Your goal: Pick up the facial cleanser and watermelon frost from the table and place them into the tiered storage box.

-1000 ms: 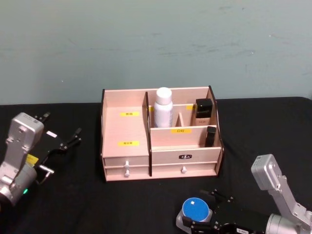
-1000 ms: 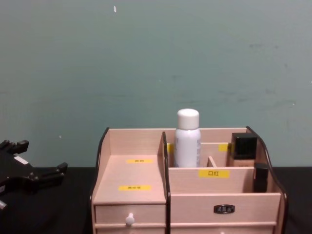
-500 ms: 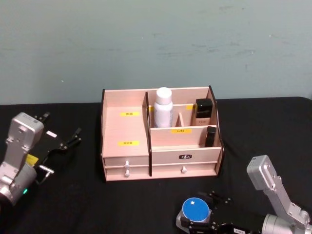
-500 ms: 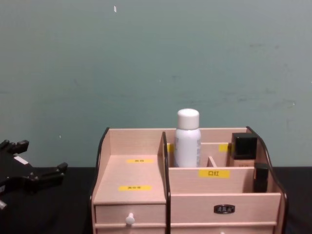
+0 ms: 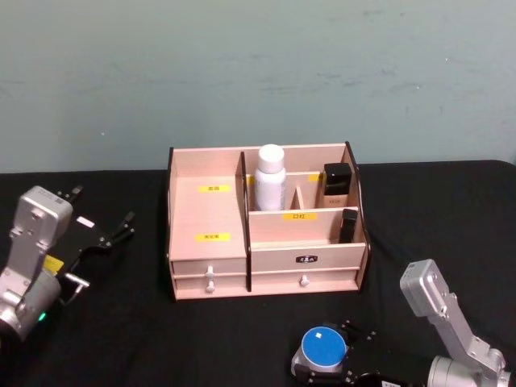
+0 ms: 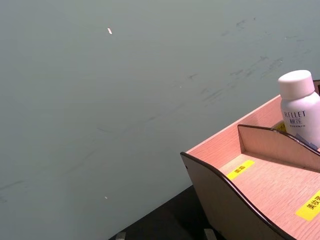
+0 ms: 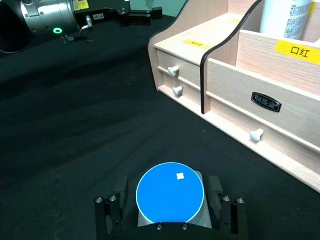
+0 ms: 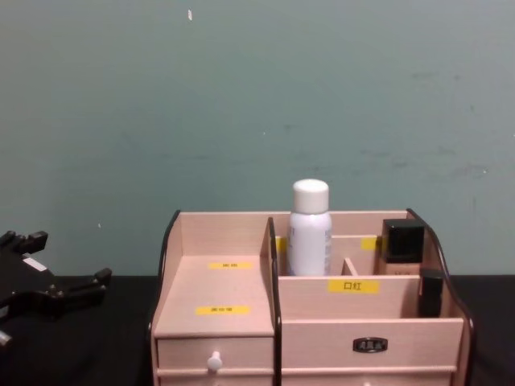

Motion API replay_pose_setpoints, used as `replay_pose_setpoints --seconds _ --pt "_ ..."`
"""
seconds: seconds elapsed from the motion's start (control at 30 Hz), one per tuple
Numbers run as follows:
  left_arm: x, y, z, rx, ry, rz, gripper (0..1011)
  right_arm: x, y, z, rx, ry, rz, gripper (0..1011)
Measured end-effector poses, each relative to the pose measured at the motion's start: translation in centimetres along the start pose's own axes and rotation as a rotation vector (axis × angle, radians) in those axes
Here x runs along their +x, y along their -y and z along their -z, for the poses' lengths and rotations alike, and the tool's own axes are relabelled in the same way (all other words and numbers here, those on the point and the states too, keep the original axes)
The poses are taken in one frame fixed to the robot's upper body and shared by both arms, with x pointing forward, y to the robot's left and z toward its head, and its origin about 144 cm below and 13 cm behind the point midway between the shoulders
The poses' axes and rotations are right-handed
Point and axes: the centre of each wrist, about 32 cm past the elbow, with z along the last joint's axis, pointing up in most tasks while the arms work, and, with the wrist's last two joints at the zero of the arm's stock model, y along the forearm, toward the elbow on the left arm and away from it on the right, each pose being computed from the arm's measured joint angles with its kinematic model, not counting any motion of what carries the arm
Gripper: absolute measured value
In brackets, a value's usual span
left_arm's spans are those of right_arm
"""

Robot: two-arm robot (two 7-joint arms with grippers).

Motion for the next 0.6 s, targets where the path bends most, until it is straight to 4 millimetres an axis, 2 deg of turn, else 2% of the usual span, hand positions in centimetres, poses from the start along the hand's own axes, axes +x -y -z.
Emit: replay_pose_setpoints --seconds 0.6 --pt "0.00 0.00 0.00 0.000 0.000 0.000 1010 -0.14 -0.15 0.03 -0.020 -0.006 0.004 1002"
